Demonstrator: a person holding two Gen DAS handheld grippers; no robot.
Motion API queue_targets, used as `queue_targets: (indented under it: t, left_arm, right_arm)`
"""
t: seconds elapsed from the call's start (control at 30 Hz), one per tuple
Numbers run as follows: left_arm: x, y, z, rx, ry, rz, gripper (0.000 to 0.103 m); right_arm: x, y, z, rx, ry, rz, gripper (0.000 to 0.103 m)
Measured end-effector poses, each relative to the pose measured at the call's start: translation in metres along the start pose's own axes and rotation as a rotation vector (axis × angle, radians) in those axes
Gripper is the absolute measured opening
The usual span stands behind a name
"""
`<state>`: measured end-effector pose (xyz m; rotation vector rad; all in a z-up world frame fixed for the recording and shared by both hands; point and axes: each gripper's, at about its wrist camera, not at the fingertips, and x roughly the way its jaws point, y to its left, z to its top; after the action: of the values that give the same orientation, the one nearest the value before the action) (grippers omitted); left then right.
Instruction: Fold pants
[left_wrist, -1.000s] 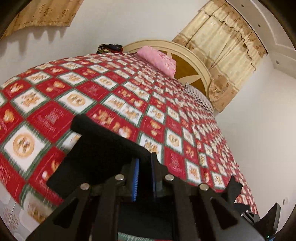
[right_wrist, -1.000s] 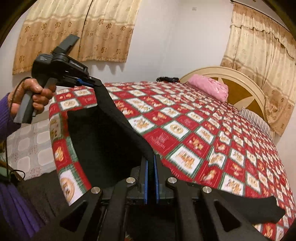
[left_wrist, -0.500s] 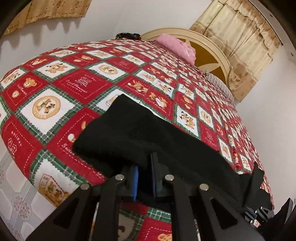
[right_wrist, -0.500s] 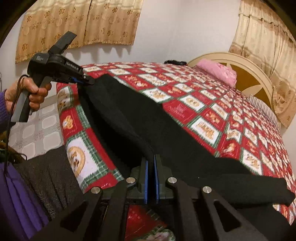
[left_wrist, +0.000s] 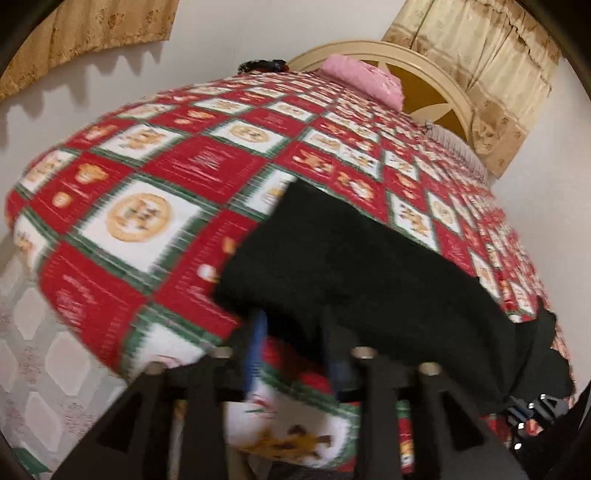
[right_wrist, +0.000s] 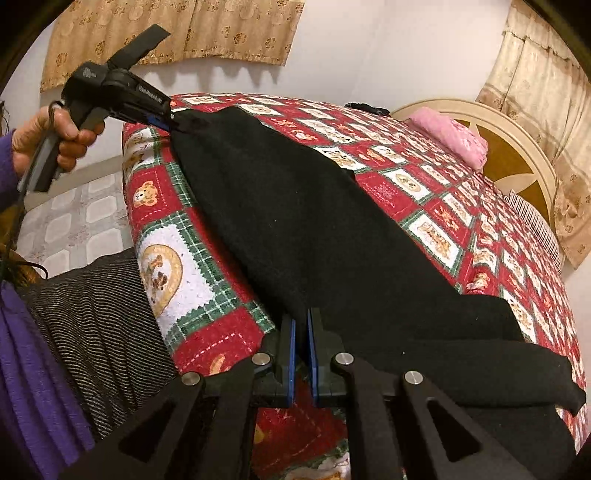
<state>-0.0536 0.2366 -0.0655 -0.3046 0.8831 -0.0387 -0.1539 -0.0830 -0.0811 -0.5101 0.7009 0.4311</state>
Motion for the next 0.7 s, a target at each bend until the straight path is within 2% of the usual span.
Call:
queue_targets:
  t: [0.03,0.1,0.2,0.27,0.33,0.4,0.43,0.47,0.57,0.63,0.7]
  left_arm:
    - [-0.006,0.003,0.001,0.007,-0.023,0.076,0.079]
    - [-0.017,0.010,0.003,0.009,-0.062,0.107,0.084]
    - [-0.036,0.012,0.005,-0.013,-0.119,0.132,0.084]
    - [-0.048,0.002,0.007,0.023,-0.176,0.145,0.084]
    - [-0.053,-0.009,0.010,0.067,-0.215,0.136,0.084]
    - [-0.052,-0.028,0.010,0.136,-0.252,0.119,0.084]
    - [-0.047,-0.036,0.010,0.166,-0.256,0.126,0.084]
    - [-0.040,-0.043,0.013,0.180,-0.251,0.138,0.084]
    - [-0.016,-0.054,0.012,0.190,-0.224,0.126,0.084]
    - [-0.002,-0.054,0.011,0.179,-0.189,0.124,0.084]
    - [0.006,-0.054,0.007,0.167,-0.166,0.125,0.084]
  right_arm:
    - [0.000,0.000,0.000,-0.002,-0.001,-0.002,0.006]
    - [-0.001,0.000,-0.001,0.009,-0.007,-0.004,0.007]
    - [-0.002,-0.003,0.000,0.028,-0.001,-0.002,0.010]
    - [-0.005,-0.008,0.006,0.042,0.007,0.017,0.011]
    - [-0.016,-0.022,0.016,0.085,-0.026,0.050,0.015]
    - [-0.025,-0.038,0.027,0.143,-0.068,0.096,0.032]
    - [-0.029,-0.048,0.034,0.185,-0.094,0.124,0.051]
    - [-0.031,-0.061,0.042,0.239,-0.129,0.149,0.064]
    - [-0.024,-0.088,0.062,0.372,-0.195,0.242,0.066]
    - [-0.008,-0.099,0.073,0.429,-0.184,0.299,0.066]
    - [0.013,-0.107,0.082,0.467,-0.149,0.318,0.066]
